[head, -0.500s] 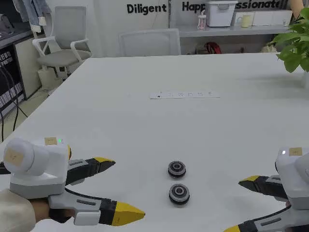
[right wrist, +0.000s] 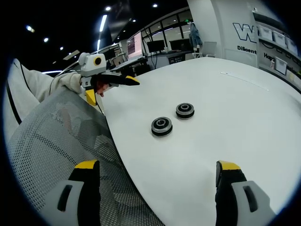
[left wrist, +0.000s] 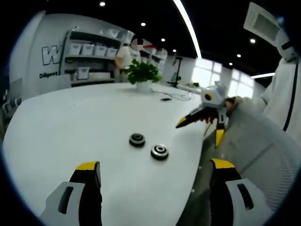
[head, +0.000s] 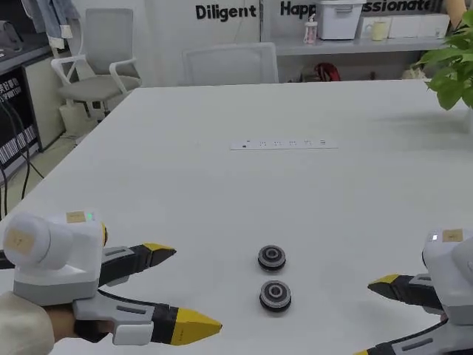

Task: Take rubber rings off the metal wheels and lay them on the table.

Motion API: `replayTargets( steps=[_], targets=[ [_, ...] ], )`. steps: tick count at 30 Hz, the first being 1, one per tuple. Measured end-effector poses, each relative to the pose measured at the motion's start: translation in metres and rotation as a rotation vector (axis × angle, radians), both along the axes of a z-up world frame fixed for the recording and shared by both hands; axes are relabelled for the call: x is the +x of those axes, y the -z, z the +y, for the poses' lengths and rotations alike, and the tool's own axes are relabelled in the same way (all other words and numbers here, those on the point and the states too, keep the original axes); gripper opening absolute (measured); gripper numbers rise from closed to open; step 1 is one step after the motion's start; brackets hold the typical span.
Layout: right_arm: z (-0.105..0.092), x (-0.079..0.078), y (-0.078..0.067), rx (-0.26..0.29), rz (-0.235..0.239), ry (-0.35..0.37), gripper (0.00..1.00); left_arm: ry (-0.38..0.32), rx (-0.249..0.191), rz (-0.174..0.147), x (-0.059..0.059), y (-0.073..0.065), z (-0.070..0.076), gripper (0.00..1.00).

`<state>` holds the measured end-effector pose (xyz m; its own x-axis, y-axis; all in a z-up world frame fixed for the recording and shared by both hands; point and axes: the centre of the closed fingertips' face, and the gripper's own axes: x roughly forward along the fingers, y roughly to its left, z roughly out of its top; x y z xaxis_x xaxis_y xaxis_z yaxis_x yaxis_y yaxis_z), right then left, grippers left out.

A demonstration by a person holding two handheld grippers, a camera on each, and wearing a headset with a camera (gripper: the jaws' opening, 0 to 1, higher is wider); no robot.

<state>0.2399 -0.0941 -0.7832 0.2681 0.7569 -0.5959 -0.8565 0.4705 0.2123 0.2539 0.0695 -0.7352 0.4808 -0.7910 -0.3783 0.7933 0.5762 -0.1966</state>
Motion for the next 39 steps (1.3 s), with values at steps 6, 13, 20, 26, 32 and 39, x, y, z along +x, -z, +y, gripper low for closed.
replayTargets(
  steps=[6, 13, 20, 26, 32, 39],
  targets=[
    [0.0, -0.001, 0.001, -0.001, 0.003, 0.0, 0.99, 0.0, -0.002, 0.0, -0.001, 0.0, 0.0, 0.98],
    [0.0, -0.001, 0.001, -0.002, 0.004, 0.0, 0.99, 0.001, -0.004, 0.0, -0.001, -0.001, -0.001, 0.98],
    [0.0, -0.001, 0.001, 0.0, 0.006, 0.003, 0.99, 0.008, 0.001, 0.005, -0.003, 0.0, -0.002, 0.98],
    [0.0, 0.0, 0.0, 0.005, 0.003, 0.007, 0.99, 0.037, 0.034, 0.016, -0.007, 0.008, -0.004, 0.97],
    [0.0, 0.003, -0.001, 0.012, 0.0, 0.014, 0.99, 0.059, 0.052, 0.027, -0.01, 0.012, -0.006, 0.97],
    [0.0, 0.004, -0.002, 0.013, -0.002, 0.014, 1.0, 0.073, 0.06, 0.035, -0.012, 0.014, -0.007, 0.97]
  ],
)
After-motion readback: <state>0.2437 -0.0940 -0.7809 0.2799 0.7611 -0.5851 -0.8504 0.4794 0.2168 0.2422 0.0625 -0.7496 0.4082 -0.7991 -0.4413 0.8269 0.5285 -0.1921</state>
